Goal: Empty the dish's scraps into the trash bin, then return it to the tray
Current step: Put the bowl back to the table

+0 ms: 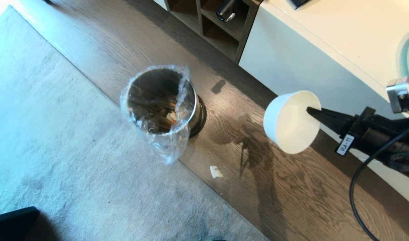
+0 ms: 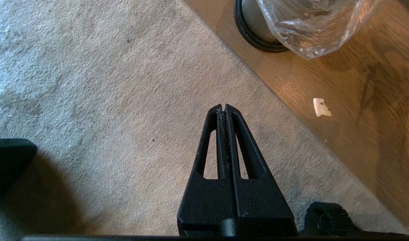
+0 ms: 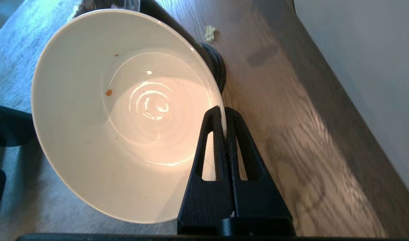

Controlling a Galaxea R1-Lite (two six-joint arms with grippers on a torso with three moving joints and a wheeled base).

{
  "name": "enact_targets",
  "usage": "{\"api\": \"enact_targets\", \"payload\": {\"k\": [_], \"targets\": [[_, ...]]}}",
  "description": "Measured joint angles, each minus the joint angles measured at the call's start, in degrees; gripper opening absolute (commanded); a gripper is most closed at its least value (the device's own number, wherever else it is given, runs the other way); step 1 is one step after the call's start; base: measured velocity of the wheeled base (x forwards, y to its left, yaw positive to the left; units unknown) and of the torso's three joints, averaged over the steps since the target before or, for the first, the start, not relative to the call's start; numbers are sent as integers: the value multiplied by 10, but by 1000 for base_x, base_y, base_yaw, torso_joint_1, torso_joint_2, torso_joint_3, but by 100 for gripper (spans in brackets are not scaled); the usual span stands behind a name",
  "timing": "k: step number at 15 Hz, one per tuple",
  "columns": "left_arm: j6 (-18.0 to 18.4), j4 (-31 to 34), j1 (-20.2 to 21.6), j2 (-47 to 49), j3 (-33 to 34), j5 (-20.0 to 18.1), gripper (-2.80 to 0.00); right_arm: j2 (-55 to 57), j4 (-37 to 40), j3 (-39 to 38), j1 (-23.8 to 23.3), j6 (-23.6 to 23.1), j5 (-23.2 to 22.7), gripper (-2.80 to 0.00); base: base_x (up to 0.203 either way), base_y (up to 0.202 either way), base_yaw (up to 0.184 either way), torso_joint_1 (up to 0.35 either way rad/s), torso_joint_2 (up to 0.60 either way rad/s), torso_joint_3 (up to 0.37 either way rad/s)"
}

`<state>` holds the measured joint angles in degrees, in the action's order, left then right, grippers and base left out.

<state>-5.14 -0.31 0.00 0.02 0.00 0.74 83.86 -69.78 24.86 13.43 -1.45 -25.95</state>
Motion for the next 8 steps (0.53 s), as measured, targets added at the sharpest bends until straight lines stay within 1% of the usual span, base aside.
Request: {"api": "enact_targets", "payload": {"k": [4,6,8], "targets": [[0,0,0,0,0,0,-280,-73,31,-139,-40,16,0,-280,0,0,0,0,0,0],[0,0,0,0,0,0,-280,-119,72,-190,-65,18,1,-280,0,0,0,0,0,0],[0,0,0,0,0,0,-280,-170,124,-225,-102,19,5,-280,0,0,0,0,0,0]]}}
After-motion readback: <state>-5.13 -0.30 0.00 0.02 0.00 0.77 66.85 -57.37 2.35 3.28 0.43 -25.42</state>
